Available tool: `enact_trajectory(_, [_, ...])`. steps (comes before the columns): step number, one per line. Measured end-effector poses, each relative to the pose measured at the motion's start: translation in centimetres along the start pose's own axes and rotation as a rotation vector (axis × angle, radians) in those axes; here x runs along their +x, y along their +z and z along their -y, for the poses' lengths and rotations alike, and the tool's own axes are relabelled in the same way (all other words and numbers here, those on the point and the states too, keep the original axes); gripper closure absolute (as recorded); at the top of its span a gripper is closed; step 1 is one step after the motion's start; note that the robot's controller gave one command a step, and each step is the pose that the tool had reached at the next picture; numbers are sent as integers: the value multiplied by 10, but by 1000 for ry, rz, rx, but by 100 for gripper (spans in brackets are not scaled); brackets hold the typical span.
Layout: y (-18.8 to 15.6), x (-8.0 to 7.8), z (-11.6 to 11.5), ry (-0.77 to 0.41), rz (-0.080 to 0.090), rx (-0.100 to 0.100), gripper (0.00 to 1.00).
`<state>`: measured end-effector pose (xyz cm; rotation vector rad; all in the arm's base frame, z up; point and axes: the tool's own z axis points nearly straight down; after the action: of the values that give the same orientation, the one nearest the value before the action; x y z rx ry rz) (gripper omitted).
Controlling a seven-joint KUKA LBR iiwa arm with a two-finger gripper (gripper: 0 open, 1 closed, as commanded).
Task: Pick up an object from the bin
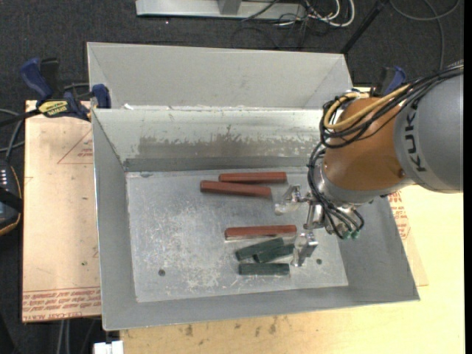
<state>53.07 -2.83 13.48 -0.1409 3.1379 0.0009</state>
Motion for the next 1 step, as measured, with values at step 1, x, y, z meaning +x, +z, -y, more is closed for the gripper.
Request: enact_trajectory(1, [55, -1, -20, -47, -5, 1, 0])
